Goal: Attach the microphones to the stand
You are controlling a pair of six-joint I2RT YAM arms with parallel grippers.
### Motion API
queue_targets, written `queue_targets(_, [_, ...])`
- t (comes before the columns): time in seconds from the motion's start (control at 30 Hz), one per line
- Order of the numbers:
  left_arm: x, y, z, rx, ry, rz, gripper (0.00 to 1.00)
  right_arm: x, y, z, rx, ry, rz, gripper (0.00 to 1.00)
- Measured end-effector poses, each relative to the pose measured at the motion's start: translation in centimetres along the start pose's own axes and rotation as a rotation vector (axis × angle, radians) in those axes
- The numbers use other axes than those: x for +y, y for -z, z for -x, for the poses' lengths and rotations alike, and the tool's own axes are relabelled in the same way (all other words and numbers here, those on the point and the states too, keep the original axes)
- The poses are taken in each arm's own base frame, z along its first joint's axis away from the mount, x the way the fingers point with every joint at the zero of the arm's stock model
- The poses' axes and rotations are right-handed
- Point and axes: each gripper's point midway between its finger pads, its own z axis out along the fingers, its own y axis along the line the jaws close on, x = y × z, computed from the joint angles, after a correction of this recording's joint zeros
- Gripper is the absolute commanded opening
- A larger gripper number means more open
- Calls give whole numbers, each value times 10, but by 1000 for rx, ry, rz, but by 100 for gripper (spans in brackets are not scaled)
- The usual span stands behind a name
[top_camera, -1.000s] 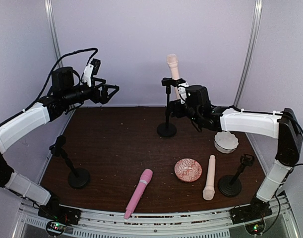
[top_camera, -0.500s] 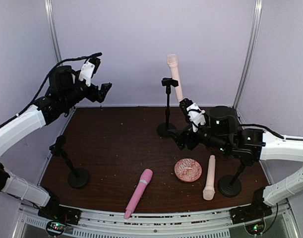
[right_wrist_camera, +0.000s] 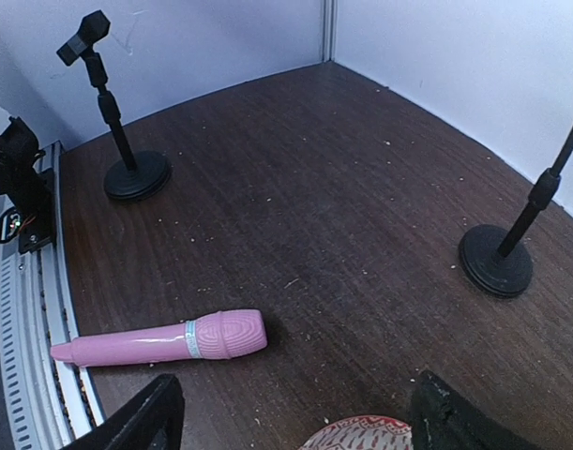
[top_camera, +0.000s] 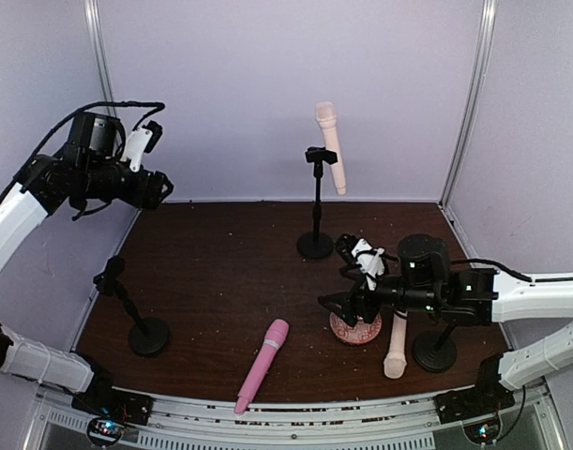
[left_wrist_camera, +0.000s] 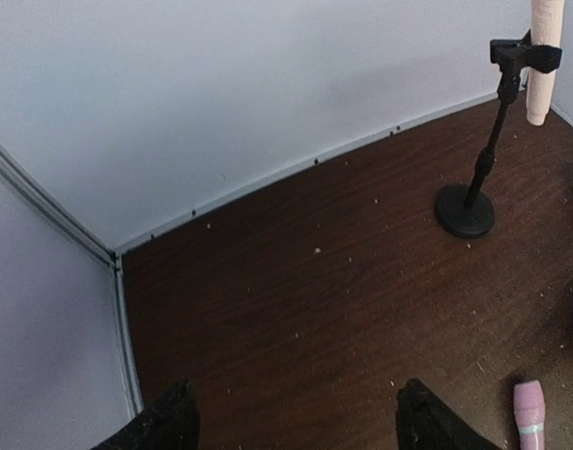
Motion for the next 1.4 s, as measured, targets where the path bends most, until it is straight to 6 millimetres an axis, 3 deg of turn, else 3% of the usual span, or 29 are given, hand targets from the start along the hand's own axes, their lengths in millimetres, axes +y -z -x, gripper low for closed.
queue_targets(0.17, [4,30,-55,157,-15,15,76,20,-10,-9,-7,-16,114,80])
queue_targets(0.27, [-2,35,-92,293,-28,-14,76,29,-11,-9,-9,-20,166,80])
queue_targets(0.43, [-5,43,-131,452,-15,-22,73,35,-7,-3,-41,-18,202,80])
queue_targets(0.57, [-2,55,-143,490,-4,-2,68,36,-5,-3,-47,-17,211,79])
queue_targets(0.67, [3,63,-149,510,29,27,51,38,-5,-3,-47,-18,219,78])
queue_targets(0.83, [-1,59,-173,660,42,44,44,40,-5,-3,-47,-19,235,77])
queue_targets(1.07, [-1,60,-176,677,58,61,19,43,-4,-3,-45,-20,250,76])
queue_targets(1.23, [-3,60,-172,655,48,47,10,43,-5,-5,-38,-20,254,76])
queue_targets(1.4, [-11,49,-146,584,0,5,4,43,-6,-5,-38,-21,253,75])
